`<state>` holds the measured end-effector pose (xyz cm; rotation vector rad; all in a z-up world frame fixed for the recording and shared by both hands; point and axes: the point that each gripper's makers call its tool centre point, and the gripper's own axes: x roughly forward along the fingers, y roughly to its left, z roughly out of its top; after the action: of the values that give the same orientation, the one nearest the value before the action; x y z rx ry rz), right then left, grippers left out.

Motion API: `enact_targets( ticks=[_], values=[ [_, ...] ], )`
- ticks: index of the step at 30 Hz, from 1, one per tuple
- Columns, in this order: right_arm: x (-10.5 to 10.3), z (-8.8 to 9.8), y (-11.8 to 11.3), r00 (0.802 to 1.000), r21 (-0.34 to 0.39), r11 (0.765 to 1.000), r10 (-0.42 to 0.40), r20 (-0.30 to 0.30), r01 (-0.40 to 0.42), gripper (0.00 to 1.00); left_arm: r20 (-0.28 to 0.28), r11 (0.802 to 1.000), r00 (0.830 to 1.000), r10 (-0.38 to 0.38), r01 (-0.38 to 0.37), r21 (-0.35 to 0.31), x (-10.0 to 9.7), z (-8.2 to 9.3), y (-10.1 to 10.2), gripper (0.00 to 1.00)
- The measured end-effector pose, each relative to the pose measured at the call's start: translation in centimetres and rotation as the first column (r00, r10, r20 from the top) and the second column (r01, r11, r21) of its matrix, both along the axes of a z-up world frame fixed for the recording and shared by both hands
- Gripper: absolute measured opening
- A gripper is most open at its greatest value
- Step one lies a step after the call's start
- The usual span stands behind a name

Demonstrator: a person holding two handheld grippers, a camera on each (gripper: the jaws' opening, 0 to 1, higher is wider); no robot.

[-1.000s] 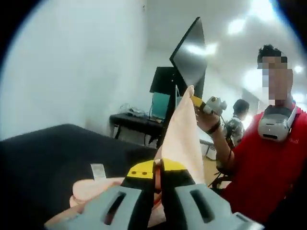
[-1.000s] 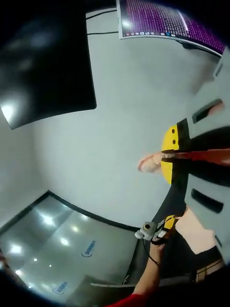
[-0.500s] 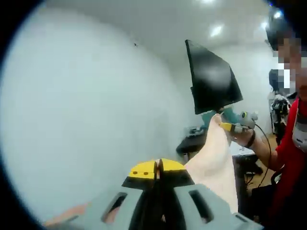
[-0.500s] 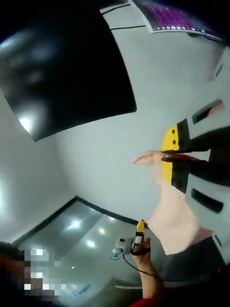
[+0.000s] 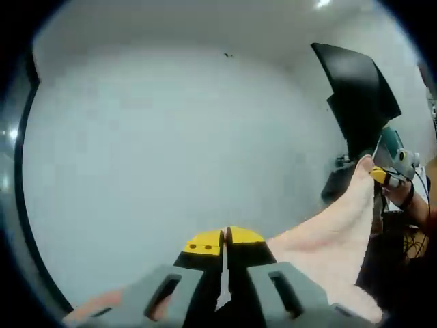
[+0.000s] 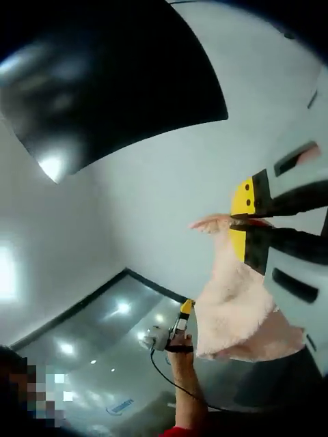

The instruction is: Fold the towel on the table until its edges align and the towel forms a compact rectangular stack.

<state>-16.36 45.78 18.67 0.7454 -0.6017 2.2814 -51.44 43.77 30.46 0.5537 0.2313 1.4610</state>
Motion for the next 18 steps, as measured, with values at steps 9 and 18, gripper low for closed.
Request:
enact_targets(
  ticks=[9, 18],
  values=[
    [2.2, -8.2, 1.5, 0.990, -0.135, 0.985, -0.097, 0.098, 0.109, 0.02, 0.023, 0.969, 0.991, -0.134, 0.136, -0.208, 3.9, -13.5, -0.9, 0.00],
    [1.8, -15.0, 1.1, 0.944, -0.040, 0.976, -0.196, 0.266, 0.214, 0.02, 0.139, 0.948, 0.989, -0.047, 0.088, -0.306, 1.3, -20.2, 3.6, 0.00]
  ],
)
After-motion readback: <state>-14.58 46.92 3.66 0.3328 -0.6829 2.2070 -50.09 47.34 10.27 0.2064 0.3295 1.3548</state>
